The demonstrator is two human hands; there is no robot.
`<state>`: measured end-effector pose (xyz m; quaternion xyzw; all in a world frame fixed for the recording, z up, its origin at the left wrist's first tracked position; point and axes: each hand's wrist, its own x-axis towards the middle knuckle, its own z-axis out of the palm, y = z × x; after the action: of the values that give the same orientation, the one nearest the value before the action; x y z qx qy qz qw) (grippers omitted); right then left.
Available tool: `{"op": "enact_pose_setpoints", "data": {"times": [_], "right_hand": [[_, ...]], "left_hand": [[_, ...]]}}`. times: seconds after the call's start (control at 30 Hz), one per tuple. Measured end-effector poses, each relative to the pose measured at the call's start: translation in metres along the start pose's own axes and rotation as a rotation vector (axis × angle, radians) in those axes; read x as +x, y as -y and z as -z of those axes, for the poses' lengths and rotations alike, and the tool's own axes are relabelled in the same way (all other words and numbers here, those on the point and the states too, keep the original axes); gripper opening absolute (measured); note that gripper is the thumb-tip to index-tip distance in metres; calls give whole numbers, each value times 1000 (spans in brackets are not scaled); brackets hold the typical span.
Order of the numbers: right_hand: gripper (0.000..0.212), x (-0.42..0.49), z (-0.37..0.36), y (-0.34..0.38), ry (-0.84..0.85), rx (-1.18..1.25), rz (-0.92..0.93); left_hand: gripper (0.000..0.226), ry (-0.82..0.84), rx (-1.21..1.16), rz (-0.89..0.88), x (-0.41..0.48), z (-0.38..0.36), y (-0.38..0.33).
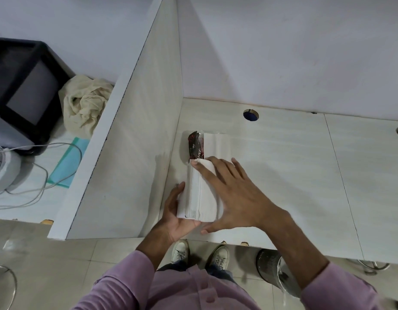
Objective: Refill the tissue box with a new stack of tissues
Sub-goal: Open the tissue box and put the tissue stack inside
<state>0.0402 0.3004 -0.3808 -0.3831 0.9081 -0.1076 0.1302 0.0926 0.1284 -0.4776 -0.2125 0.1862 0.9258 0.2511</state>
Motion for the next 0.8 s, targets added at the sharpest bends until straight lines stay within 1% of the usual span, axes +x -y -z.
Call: {"op": "enact_pose_setpoints", "data": {"times": [0.23, 0.37, 0.43, 0.5, 0.57, 0.63, 0.73, 0.8], "right_hand": [[138, 2, -8, 4, -28, -7, 13], [142, 0, -8, 3, 14, 24, 14], [141, 0, -9, 3, 37, 12, 20], [135, 2, -11, 3, 34, -8, 38], [128, 4, -12, 1, 12, -29, 56], [125, 4, -14, -1, -8, -47, 66], [126, 2, -17, -3, -14, -48, 68], [131, 1, -18, -2, -12, -62, 63]], "left_hand": [[77, -29, -15, -26, -1, 0, 0], [69, -34, -8, -24, -3, 2, -2], [67, -44, 13, -24, -4, 3, -3], [68, -75, 16, -21, -3, 5, -4], [74, -107, 12, -15, -2, 7, -5], [74, -107, 37, -7, -2, 6, -6], [74, -87, 66, 3, -3, 5, -4], [78, -115, 38, -4, -3, 6, -4]]}}
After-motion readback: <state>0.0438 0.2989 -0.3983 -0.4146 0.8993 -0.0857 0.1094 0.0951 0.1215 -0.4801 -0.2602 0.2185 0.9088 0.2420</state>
